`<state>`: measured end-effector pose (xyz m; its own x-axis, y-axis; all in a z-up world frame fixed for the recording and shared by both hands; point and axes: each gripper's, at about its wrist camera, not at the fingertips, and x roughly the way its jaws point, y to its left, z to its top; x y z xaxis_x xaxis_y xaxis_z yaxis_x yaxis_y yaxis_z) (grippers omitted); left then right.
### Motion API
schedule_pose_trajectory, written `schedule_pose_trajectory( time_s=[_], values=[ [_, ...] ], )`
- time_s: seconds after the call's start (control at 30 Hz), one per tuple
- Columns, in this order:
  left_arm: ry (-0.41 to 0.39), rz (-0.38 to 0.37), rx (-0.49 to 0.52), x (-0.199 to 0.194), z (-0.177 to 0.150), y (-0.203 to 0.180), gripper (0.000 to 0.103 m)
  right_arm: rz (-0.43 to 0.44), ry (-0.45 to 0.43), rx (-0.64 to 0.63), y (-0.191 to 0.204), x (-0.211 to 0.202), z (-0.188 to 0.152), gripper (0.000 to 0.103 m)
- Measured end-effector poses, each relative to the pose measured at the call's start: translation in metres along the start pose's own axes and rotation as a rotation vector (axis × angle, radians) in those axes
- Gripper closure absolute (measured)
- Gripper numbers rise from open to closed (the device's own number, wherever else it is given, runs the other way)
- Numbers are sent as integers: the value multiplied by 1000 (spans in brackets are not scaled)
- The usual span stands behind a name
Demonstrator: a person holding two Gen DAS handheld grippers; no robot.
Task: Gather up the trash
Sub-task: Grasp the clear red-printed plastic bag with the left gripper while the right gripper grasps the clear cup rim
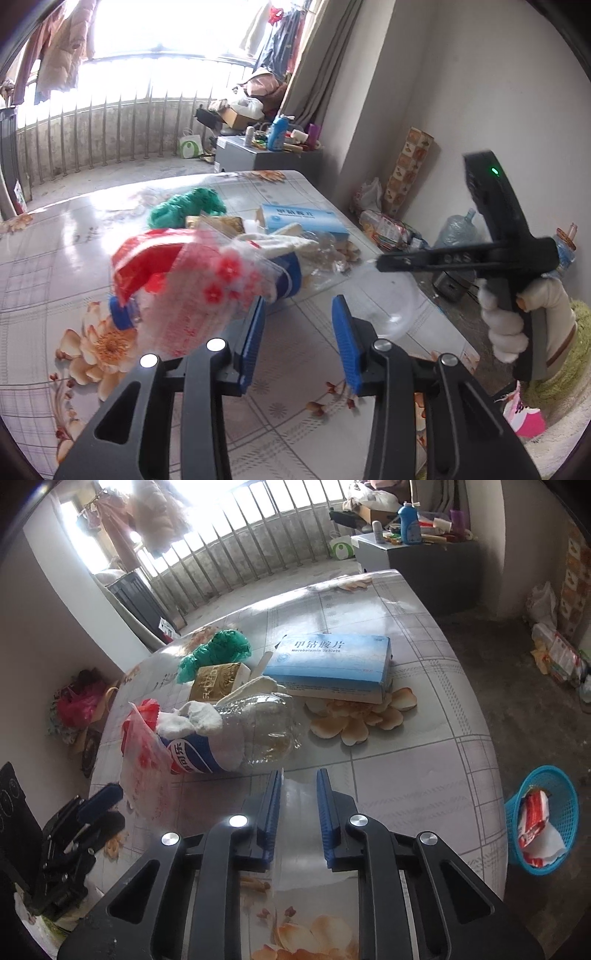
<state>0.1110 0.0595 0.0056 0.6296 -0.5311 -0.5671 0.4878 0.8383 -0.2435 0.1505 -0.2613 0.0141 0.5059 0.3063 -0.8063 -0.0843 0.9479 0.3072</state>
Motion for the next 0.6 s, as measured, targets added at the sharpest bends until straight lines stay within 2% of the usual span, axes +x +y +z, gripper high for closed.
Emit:
schedule_pose_trajectory(
  time_s=[0.17, 0.33, 0.6],
  values=[
    [-13, 38, -23, -6, 2, 12, 67, -27, -3, 21, -13, -6, -9, 87],
    [-23, 62, -41, -10, 4, 19, 67, -19, 11, 60, -28, -9, -18, 96],
    [-23, 111, -37, -14, 7, 27, 67, 72, 10, 86, -25, -4, -22, 98]
  ],
)
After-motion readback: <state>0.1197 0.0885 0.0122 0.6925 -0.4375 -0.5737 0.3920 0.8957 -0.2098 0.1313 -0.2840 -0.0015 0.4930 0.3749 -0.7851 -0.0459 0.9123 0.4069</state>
